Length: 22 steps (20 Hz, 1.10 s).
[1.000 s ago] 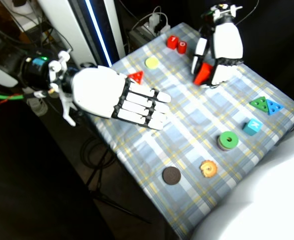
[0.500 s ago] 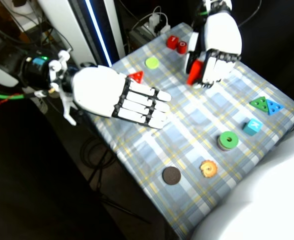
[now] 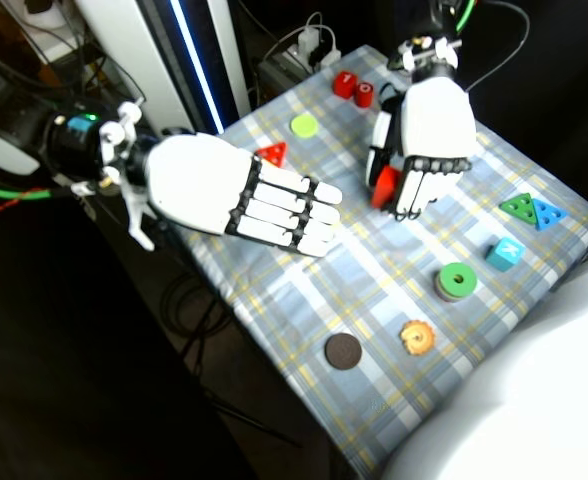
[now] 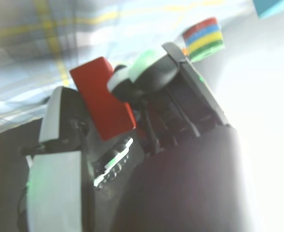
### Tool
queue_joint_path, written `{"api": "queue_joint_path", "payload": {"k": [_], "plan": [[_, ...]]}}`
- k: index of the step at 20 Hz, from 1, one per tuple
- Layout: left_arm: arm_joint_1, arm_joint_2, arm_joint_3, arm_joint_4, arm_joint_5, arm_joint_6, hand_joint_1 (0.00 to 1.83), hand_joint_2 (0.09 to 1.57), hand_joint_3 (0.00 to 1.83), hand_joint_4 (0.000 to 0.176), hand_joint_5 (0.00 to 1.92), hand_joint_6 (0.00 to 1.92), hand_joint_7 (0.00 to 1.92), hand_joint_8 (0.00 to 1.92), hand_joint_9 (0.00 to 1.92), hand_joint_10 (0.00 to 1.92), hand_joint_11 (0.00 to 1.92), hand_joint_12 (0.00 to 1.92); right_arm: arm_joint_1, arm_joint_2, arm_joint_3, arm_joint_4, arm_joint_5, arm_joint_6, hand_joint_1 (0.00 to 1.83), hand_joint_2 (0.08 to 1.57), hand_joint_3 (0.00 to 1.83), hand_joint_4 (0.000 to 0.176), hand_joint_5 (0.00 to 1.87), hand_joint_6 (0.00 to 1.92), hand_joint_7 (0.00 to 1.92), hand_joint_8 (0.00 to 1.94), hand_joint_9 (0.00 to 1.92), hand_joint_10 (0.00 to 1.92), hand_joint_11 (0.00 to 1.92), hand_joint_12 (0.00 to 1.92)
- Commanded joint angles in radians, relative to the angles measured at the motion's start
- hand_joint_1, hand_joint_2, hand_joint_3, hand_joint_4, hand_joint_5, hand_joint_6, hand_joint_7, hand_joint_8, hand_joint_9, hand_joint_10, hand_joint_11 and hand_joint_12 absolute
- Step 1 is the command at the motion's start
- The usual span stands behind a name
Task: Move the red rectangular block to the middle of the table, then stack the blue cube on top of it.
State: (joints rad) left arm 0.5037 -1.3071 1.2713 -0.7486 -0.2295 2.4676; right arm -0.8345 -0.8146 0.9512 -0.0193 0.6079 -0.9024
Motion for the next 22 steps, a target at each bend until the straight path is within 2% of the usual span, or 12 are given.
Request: {"api": "queue_joint_path", "payload": {"k": [1,3,4,5,7,8,9,15,17,18,20,22], "plan": [[0.001,-0.005,0.004,0.005,-0.075,0.000,1.23,1.22,0.00,0.000,0.73,1.13,0.87,1.46,0.91,1.62,0.89,1.88,0.006,0.000,-0.001,0.009,0.118,0.005,0.41,1.24,0.00,0.031,0.00,0.00,0.00,0.00,0.00,0.00,0.00,0.00],[0.012,-0.007,0.002,0.001,-0.079,0.000,1.20,1.27,0.00,0.000,0.61,1.25,0.79,1.58,0.77,1.68,0.74,1.92,0.006,0.000,-0.001,0.009,0.119,0.006,0.44,1.23,0.00,0.033,0.00,0.00,0.00,0.00,0.00,0.00,0.00,0.00],[0.018,-0.005,-0.004,0.001,-0.083,0.000,1.27,1.28,0.00,0.000,0.45,0.97,0.67,1.56,0.52,1.77,0.54,1.92,0.006,0.000,-0.001,0.009,0.119,0.006,0.45,1.23,0.00,0.038,0.00,0.00,0.00,0.00,0.00,0.00,0.00,0.00],[0.024,-0.001,-0.011,0.003,-0.089,0.000,1.10,1.24,0.00,0.000,0.41,0.70,0.40,1.11,0.23,1.53,0.18,1.92,0.006,0.000,-0.001,0.009,0.120,0.007,0.43,1.24,0.00,0.042,0.00,0.00,0.00,0.00,0.00,0.00,0.00,0.00],[0.036,0.020,-0.041,0.009,-0.104,0.000,1.08,1.13,0.00,0.000,0.54,0.30,0.40,0.43,0.01,1.11,0.01,1.61,0.006,0.002,-0.001,0.009,0.122,0.009,0.41,1.24,0.00,0.048,0.00,0.00,0.00,0.00,0.00,0.00,0.00,0.00],[0.041,0.036,-0.062,0.040,-0.118,-0.026,1.01,1.18,0.00,0.000,0.46,0.15,0.27,0.20,0.00,0.59,0.00,0.47,0.006,0.002,-0.001,0.009,0.122,0.011,0.43,1.24,0.00,0.058,0.00,0.00,0.00,0.00,0.00,0.00,0.00,0.00],[0.047,0.058,-0.090,0.080,-0.136,-0.055,0.99,1.18,0.00,0.036,0.33,0.07,0.12,0.08,0.00,0.16,0.00,0.09,0.005,0.003,-0.001,0.009,0.123,0.013,0.41,1.24,0.00,0.065,0.00,0.00,0.00,0.00,0.00,0.00,0.00,0.00],[0.060,0.201,-0.238,0.292,-0.268,-0.239,0.85,1.05,0.00,0.160,0.01,0.00,0.00,0.00,0.00,0.00,0.00,0.00,0.003,0.005,-0.002,0.009,0.123,0.018,0.36,1.24,0.00,0.050,0.00,0.00,0.00,0.00,0.00,0.00,0.00,0.00],[0.060,0.258,-0.289,0.345,-0.332,-0.274,0.85,1.05,0.00,0.125,0.00,0.00,0.00,0.00,0.00,0.00,0.00,0.00,0.003,0.005,-0.003,0.009,0.123,0.018,0.37,1.22,0.00,0.082,0.00,0.00,0.00,0.00,0.00,0.00,0.00,0.00],[0.061,0.276,-0.307,0.363,-0.355,-0.291,0.85,1.06,0.00,0.133,0.00,0.00,0.00,0.00,0.00,0.00,0.00,0.00,0.003,0.005,-0.003,0.009,0.124,0.018,0.39,1.21,0.00,0.078,0.00,0.00,0.00,0.00,0.00,0.00,0.00,0.00],[0.076,0.333,-0.347,0.417,-0.427,-0.384,0.83,1.06,0.00,0.107,0.00,0.00,0.00,0.00,0.00,0.00,0.00,0.00,0.003,0.004,-0.002,0.009,0.124,0.018,0.37,1.20,0.00,0.084,0.00,0.00,0.00,0.00,0.00,0.00,0.00,0.00],[0.104,0.389,-0.378,0.470,-0.502,-0.519,0.82,1.06,0.00,0.119,0.00,0.00,0.00,0.00,0.00,0.00,0.00,0.00,0.002,-0.007,0.004,0.009,0.123,0.018,0.37,1.20,0.00,0.070,0.00,0.00,0.00,0.00,0.00,0.00,0.00,0.00]]}}
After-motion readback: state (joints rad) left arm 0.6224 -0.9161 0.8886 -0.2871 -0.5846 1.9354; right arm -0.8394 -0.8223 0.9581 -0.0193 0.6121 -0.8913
